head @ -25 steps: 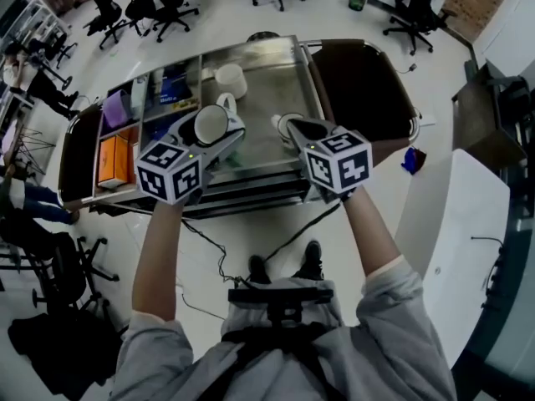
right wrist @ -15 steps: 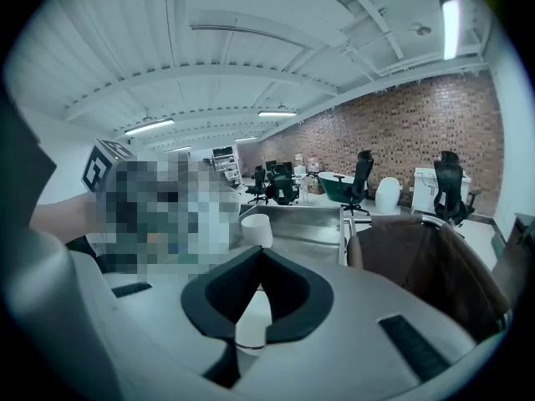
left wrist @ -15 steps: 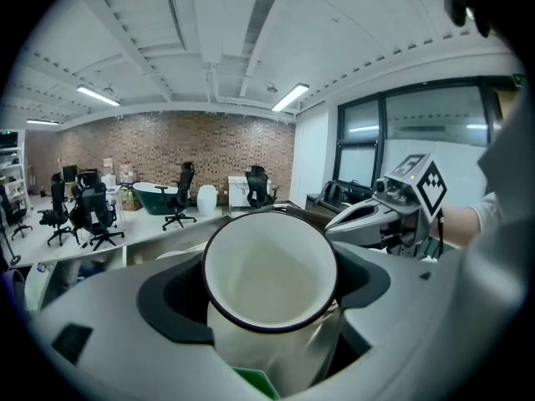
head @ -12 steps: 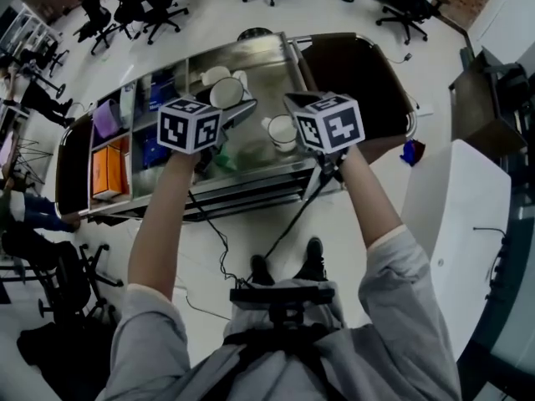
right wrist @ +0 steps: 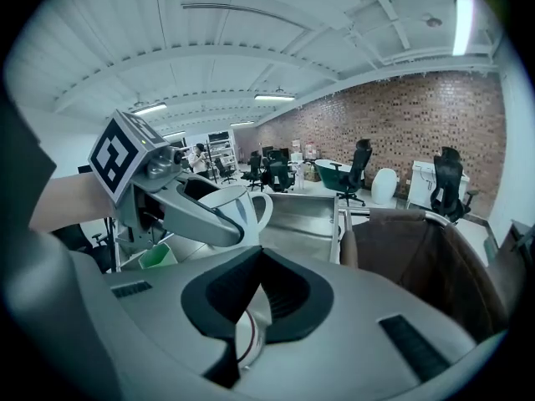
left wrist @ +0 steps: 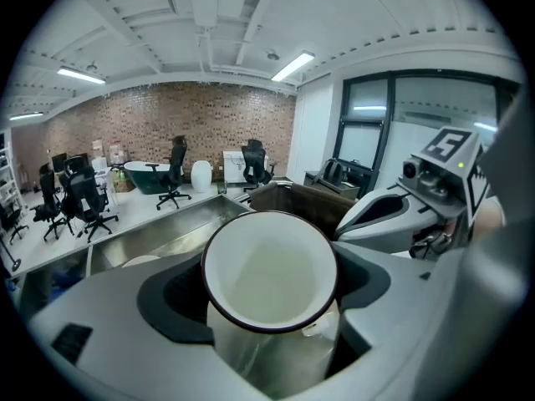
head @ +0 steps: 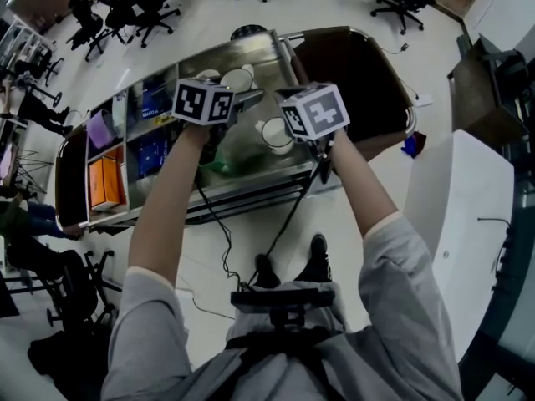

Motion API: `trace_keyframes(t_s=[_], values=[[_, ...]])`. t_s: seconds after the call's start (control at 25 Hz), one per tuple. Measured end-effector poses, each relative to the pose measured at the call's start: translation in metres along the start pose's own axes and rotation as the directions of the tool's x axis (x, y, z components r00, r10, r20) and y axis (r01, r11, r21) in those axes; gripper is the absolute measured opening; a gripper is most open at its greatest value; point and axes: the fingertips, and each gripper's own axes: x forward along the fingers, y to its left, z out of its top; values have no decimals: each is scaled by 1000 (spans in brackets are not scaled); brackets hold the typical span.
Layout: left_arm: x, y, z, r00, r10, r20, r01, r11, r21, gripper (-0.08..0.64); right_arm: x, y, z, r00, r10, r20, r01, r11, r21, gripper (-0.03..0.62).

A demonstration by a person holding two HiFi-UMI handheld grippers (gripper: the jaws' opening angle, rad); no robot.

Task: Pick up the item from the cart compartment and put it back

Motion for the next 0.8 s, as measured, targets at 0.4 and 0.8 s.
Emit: trace_keyframes(t_s=[0.4,0.8], values=[[58,9,-4,996,-17,-91,16,1000,-11,411,0,-12,-5,1000,-12,-23,12,1000,11,9],[88,14,-22,991,-8,-135,6,1000,-17,411,-9,-25,-12,999,-26,-19,26,999,21,9]])
